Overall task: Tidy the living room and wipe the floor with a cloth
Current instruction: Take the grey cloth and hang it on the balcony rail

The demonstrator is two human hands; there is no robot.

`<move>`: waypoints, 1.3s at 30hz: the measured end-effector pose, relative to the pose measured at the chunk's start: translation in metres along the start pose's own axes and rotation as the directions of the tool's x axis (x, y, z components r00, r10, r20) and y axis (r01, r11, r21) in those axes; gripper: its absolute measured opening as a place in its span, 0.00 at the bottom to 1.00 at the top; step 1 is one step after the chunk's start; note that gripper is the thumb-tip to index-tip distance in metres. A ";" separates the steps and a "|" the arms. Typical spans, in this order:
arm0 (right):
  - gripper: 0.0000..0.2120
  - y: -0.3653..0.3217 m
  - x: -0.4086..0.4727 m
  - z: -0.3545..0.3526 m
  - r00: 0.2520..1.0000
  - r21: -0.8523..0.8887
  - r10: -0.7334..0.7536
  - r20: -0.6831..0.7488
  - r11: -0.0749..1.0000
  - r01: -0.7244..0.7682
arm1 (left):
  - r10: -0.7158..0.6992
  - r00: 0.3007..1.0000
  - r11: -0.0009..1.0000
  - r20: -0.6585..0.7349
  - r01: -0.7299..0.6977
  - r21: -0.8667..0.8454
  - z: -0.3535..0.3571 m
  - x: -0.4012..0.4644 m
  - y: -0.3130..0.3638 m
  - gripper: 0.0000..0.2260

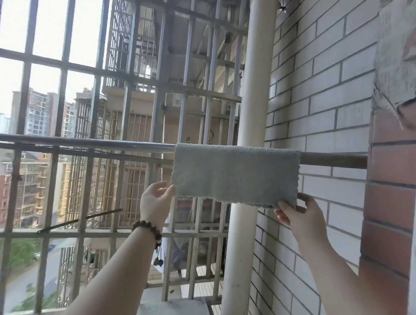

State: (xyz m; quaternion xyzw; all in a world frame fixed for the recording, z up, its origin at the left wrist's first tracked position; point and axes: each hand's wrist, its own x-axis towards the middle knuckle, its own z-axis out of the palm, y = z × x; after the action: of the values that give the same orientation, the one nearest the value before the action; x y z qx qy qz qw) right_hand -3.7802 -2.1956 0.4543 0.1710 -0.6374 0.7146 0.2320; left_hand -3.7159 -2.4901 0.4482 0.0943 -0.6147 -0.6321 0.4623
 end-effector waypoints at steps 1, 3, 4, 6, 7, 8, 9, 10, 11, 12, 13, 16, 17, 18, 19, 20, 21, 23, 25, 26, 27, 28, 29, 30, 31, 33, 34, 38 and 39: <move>0.16 -0.001 -0.004 -0.001 1.000 -0.061 -0.015 -0.023 0.998 0.014 | 0.050 0.998 0.993 -0.035 -0.046 0.108 -0.002 -0.007 0.000 0.14; 0.25 -0.004 -0.015 -0.005 0.997 -0.227 -0.055 -0.052 0.973 0.042 | 0.146 0.989 0.960 -0.023 -0.136 0.243 -0.007 -0.024 0.000 0.15; 0.27 -0.006 -0.022 -0.007 0.995 -0.285 -0.078 -0.061 0.957 0.058 | 0.174 0.985 0.941 0.008 -0.168 0.293 -0.010 -0.033 0.000 0.16; 0.28 -0.009 -0.038 -0.011 0.991 -0.362 -0.125 -0.054 0.927 0.098 | 0.200 0.978 0.890 0.066 -0.210 0.404 -0.017 -0.053 -0.001 0.19; 0.27 -0.011 -0.046 -0.013 0.989 -0.387 -0.142 -0.038 0.915 0.117 | 0.212 0.973 0.855 0.088 -0.228 0.466 -0.021 -0.062 -0.002 0.21; 0.26 -0.012 -0.055 -0.014 0.988 -0.405 -0.156 -0.015 0.904 0.136 | 0.234 0.966 0.806 0.111 -0.257 0.533 -0.025 -0.072 -0.002 0.22; 0.24 -0.012 -0.064 -0.016 0.985 -0.425 -0.174 0.012 0.891 0.162 | 0.266 0.954 0.747 0.136 -0.293 0.596 -0.029 -0.083 -0.002 0.23; 0.22 -0.012 -0.072 -0.017 0.979 -0.449 -0.198 0.041 0.872 0.195 | 0.294 0.942 0.691 0.161 -0.326 0.645 -0.032 -0.093 -0.002 0.23; 0.20 -0.011 -0.081 -0.019 0.971 -0.474 -0.226 0.071 0.849 0.232 | 0.305 0.934 0.648 0.184 -0.346 0.678 -0.035 -0.103 -0.002 0.24; 0.19 -0.010 -0.090 -0.020 0.965 -0.496 -0.245 0.096 0.828 0.260 | 0.295 0.934 0.620 0.201 -0.348 0.703 -0.038 -0.114 -0.002 0.25; 0.19 -0.010 -0.098 -0.020 0.960 -0.515 -0.254 0.114 0.811 0.276 | 0.278 0.936 0.599 0.214 -0.344 0.723 -0.041 -0.124 -0.003 0.25; 0.17 -0.005 -0.125 -0.020 0.951 -0.543 -0.257 0.174 0.781 0.310 | 0.269 0.926 0.513 0.266 -0.371 0.774 -0.051 -0.153 -0.012 0.27; 0.17 -0.002 -0.135 -0.020 0.944 -0.551 -0.261 0.199 0.767 0.328 | 0.264 0.921 0.488 0.285 -0.382 0.785 -0.056 -0.163 -0.016 0.28; 0.17 0.001 -0.146 -0.020 0.939 -0.564 -0.262 0.223 0.751 0.343 | 0.247 0.922 0.477 0.299 -0.384 0.791 -0.061 -0.172 -0.022 0.28; 0.18 0.006 -0.156 -0.021 0.938 -0.580 -0.249 0.241 0.738 0.345 | 0.220 0.925 0.473 0.309 -0.378 0.796 -0.066 -0.181 -0.027 0.28; 0.19 0.012 -0.167 -0.021 0.940 -0.594 -0.228 0.254 0.731 0.338 | 0.191 0.929 0.470 0.317 -0.370 0.802 -0.071 -0.191 -0.033 0.28; 0.19 0.019 -0.178 -0.021 0.943 -0.604 -0.201 0.264 0.728 0.324 | 0.166 0.932 0.462 0.323 -0.363 0.809 -0.076 -0.200 -0.038 0.29; 0.20 0.033 -0.201 -0.023 0.948 -0.626 -0.152 0.280 0.719 0.301 | 0.126 0.932 0.437 0.341 -0.361 0.824 -0.086 -0.219 -0.045 0.30; 0.20 0.046 -0.225 -0.026 0.953 -0.657 -0.109 0.281 0.702 0.274 | 0.091 0.927 0.414 0.364 -0.368 0.833 -0.095 -0.238 -0.050 0.33; 0.20 0.052 -0.236 -0.027 0.957 -0.669 -0.091 0.274 0.697 0.258 | 0.072 0.922 0.408 0.380 -0.375 0.833 -0.100 -0.247 -0.052 0.34; 0.20 0.057 -0.248 -0.029 0.960 -0.679 -0.074 0.268 0.693 0.243 | 0.053 0.918 0.403 0.393 -0.379 0.833 -0.104 -0.256 -0.054 0.33; 0.20 0.062 -0.259 -0.031 0.962 -0.687 -0.055 0.267 0.689 0.231 | 0.030 0.915 0.398 0.403 -0.381 0.835 -0.108 -0.264 -0.057 0.31; 0.19 0.067 -0.270 -0.033 0.962 -0.694 -0.037 0.271 0.685 0.222 | 0.003 0.912 0.396 0.411 -0.379 0.836 -0.111 -0.272 -0.060 0.30; 0.20 0.071 -0.280 -0.036 0.961 -0.702 -0.018 0.277 0.679 0.215 | -0.027 0.908 0.394 0.419 -0.375 0.839 -0.115 -0.281 -0.062 0.29; 0.20 0.076 -0.290 -0.039 0.959 -0.713 0.002 0.284 0.669 0.210 | -0.055 0.903 0.388 0.426 -0.374 0.842 -0.118 -0.290 -0.065 0.29; 0.20 0.084 -0.311 -0.046 0.953 -0.734 0.058 0.298 0.652 0.190 | -0.101 0.894 0.375 0.437 -0.373 0.849 -0.126 -0.309 -0.072 0.29; 0.20 0.088 -0.322 -0.049 0.948 -0.742 0.087 0.307 0.645 0.181 | -0.116 0.890 0.371 0.441 -0.373 0.850 -0.130 -0.318 -0.074 0.29; 0.21 0.097 -0.364 -0.059 0.921 -0.761 0.148 0.360 0.618 0.198 | -0.180 0.882 0.346 0.434 -0.357 0.868 -0.149 -0.356 -0.080 0.30; 0.22 0.098 -0.375 -0.061 0.913 -0.761 0.164 0.373 0.617 0.200 | -0.197 0.884 0.343 0.424 -0.343 0.874 -0.154 -0.367 -0.080 0.30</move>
State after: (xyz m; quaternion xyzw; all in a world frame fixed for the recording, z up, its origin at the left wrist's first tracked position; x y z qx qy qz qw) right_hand -3.5189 -2.1856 0.1621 0.2035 -0.9167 0.3082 0.1522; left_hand -3.4443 -2.3542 0.1793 0.1600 -0.9571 -0.1457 0.1928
